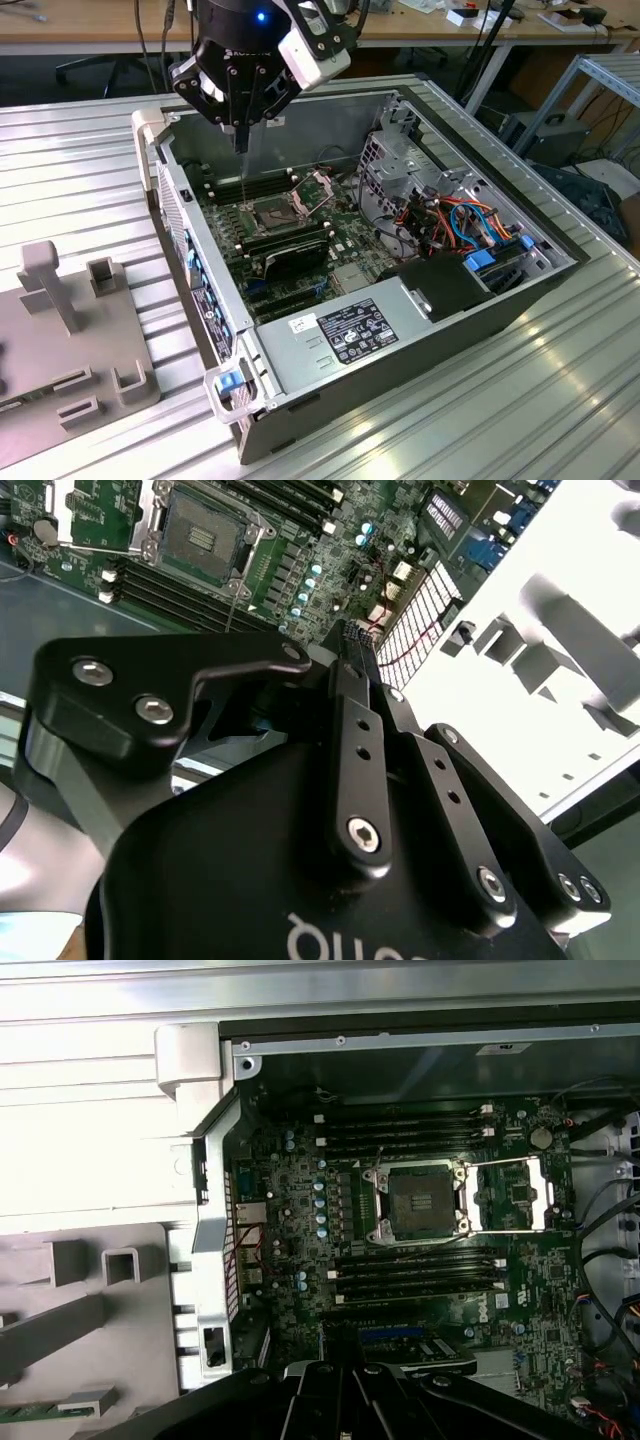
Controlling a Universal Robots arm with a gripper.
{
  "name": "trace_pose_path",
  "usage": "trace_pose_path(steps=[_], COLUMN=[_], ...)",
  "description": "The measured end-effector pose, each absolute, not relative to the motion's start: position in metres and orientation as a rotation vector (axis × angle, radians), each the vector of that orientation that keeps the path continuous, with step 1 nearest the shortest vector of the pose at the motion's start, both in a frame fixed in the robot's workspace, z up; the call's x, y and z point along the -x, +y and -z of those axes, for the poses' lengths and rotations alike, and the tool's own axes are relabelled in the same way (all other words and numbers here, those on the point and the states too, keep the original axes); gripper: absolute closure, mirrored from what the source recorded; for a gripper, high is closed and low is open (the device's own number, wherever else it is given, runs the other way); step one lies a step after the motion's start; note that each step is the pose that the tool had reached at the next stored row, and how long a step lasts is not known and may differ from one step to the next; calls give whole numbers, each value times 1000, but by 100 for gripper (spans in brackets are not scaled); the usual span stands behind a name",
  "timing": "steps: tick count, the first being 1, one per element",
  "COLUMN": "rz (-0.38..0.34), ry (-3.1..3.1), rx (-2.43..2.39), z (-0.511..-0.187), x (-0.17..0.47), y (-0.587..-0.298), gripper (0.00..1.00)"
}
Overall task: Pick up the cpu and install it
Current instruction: 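Reach for the cpu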
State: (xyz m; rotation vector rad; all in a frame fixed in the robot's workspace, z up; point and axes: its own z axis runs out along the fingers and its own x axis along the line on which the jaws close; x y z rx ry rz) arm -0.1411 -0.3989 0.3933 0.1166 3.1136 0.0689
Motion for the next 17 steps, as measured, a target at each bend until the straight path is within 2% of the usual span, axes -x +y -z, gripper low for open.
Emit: trace_pose_path(steps=[17], rz=[-69], ry=[3114], rx=[-117], z=[-393], x=[150], y=[-399], gripper=[89])
